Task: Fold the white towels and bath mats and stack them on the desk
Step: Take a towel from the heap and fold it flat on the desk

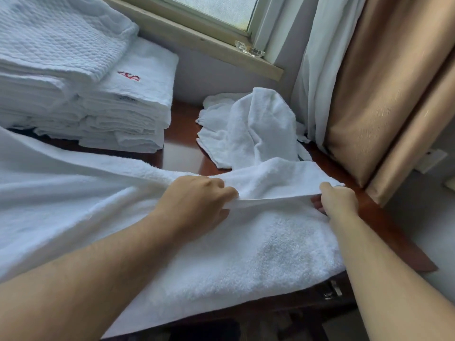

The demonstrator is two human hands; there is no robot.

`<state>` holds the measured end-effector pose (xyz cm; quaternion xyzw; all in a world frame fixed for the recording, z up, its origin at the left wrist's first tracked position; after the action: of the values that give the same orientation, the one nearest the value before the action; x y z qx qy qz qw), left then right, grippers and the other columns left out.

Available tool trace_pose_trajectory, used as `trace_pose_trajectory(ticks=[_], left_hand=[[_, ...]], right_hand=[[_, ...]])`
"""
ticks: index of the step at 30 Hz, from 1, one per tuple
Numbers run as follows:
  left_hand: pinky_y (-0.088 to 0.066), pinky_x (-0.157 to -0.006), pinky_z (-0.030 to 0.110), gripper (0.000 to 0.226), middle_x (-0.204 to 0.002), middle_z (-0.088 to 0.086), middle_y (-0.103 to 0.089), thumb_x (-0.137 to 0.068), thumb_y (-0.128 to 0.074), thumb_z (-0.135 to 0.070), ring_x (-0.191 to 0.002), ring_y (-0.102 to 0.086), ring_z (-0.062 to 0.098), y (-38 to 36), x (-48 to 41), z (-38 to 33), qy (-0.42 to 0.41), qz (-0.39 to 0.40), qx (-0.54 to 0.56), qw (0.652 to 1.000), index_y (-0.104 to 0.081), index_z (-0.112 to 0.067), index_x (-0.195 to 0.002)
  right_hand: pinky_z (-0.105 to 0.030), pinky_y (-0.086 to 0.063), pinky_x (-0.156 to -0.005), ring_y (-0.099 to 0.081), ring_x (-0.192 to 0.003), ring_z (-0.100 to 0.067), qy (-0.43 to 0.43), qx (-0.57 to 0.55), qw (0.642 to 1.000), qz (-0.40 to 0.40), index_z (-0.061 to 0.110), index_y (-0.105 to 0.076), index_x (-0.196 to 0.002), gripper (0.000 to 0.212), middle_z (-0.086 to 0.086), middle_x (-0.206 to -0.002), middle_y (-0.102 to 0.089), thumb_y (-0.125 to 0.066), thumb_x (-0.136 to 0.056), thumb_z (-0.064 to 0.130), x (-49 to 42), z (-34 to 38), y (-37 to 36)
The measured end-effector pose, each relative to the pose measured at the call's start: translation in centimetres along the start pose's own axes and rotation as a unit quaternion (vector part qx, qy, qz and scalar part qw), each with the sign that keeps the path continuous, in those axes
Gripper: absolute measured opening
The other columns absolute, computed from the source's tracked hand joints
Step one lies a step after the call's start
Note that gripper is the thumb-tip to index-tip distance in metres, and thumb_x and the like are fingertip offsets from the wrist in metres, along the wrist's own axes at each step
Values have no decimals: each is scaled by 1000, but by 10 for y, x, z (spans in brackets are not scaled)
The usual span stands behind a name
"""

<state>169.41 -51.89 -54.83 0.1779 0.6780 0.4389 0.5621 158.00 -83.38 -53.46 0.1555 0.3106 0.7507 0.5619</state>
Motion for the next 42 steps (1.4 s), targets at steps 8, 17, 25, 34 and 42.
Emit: trace_pose_trajectory(ticks=[8, 17, 25, 34, 42], left_hand=[[-49, -55, 32, 34, -77, -6, -60, -95, -43, -53, -71, -62, 20, -4, 0, 2, -47, 54, 57, 996, -71, -35, -102], [-42, -70, 30, 27, -96, -7, -61, -88, -59, -48, -93, -58, 20, -5, -2, 2, -61, 16, 41, 997, -73, -33, -106], [-39, -92, 40, 62, -118, -5, -61, -80, -24, -66, -106, -53, 21, -10, -3, 8, 93, 139, -36, 985, -56, -35, -123], [-22, -114, 35, 68, -148, -10, -45, -91, -42, -65, -135, -38, 14, 38, 34, 84, 67, 141, -5, 988, -33, -36, -153], [-30, -106, 39, 40, -116, 7, -59, -95, -59, -20, -116, -43, 30, 103, 140, 177, 458, -92, 38, 883, -58, -16, -135]], right_hand=[[-29, -30, -53, -53, -67, -20, 193, 84, 975, -67, 13, -54, -87, 9, -2, -78, -58, -58, -92, 20, 15, -2, -16], [-42, -40, -96, -53, -115, -38, 345, 142, 927, -47, 8, -67, -116, 28, -17, -118, -63, -60, -90, 16, 49, 59, -35], [-47, -23, -116, -24, -150, -17, 231, 258, 923, 169, 20, -21, -160, 65, 5, -166, -23, -27, -100, 42, 65, 59, -80], [-41, -45, -96, -53, -112, -24, 383, 60, 920, 51, 15, -67, -116, 37, -2, -114, -65, -45, -94, 34, 111, 89, -70], [-36, -44, -95, -53, -109, -15, 506, 126, 781, 344, 28, -66, -116, 58, 5, -114, -60, -49, -87, 75, 255, 184, -157]])
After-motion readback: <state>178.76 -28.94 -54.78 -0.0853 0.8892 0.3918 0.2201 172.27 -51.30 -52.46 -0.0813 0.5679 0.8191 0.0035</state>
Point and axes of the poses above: each hand's wrist, its own x-axis away from the middle knuckle, its own y-axis out of the back of the hand, z = x × y, the point moved 2 cm from there along -x, towards the middle knuckle
